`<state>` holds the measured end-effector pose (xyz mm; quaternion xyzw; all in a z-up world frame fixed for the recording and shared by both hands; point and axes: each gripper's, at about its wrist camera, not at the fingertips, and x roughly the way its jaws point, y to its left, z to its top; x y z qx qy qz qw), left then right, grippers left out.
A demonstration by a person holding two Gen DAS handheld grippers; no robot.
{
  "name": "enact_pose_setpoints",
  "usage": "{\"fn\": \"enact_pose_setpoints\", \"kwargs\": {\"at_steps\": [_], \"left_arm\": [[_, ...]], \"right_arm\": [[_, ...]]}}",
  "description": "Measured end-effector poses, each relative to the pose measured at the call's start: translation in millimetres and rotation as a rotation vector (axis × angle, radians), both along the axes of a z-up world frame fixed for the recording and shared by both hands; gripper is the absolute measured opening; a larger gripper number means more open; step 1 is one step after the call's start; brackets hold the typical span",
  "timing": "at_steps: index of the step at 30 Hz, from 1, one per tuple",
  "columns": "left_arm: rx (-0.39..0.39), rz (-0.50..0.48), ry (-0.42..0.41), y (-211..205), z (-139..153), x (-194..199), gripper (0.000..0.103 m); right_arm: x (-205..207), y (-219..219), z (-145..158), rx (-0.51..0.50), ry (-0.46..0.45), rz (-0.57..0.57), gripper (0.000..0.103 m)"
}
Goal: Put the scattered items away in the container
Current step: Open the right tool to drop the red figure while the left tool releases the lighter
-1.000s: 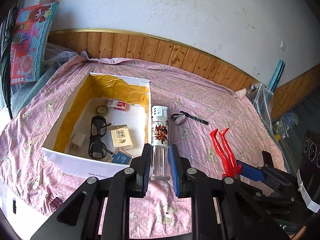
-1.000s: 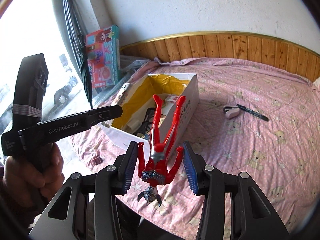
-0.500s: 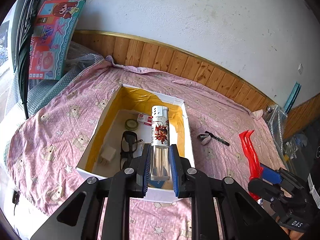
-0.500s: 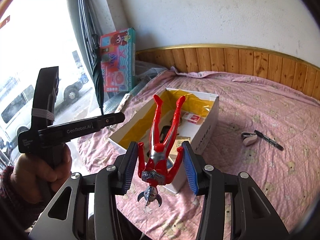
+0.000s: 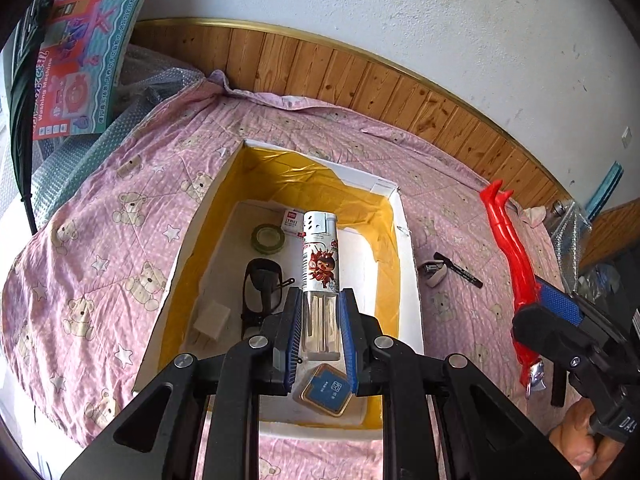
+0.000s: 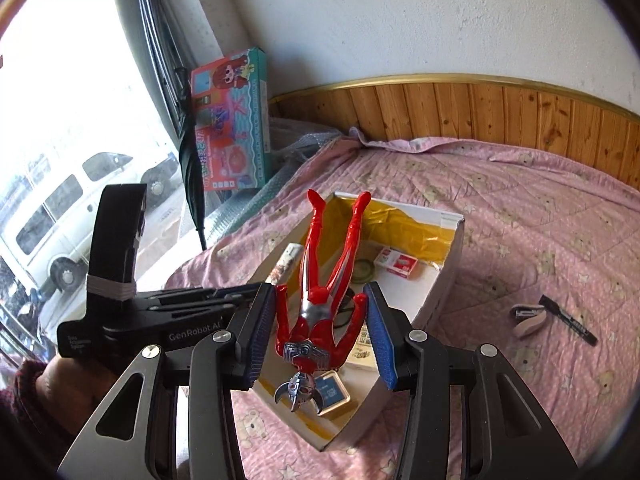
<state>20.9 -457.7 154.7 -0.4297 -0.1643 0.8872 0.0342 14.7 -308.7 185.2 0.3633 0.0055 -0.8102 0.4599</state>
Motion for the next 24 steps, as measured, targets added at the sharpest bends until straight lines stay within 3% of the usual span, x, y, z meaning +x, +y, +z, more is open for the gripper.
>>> {"fn": "enact_pose_setpoints", "kwargs": {"at_steps": [7,12,17,24], "left_arm": [[0.153,0.005,-0.129,8.8,-34.7,-37.5,0.019],[0.245,0.038,-0.19,20.8,-52.3,-51.7,0.02],[0.249,0.109,-0.2,17.5,-61.5,-65.9,0.02],[0.268,0.176,-0.218,3.6,-74.8,-92.4,0.02]], "right_arm": [[-72.4,-34.4,-20.7,0.027,-0.137,-0.006,0.047],[-104.4,-56.5,-40.6,0.129,-0.147,0.001,0.047],[-117.6,-69.8,-56.1,0.228,-0.108,0.007,0.047],[-131.8,-74.2,-75.4,0.27,-0.115,-0.008,0.049]]}}
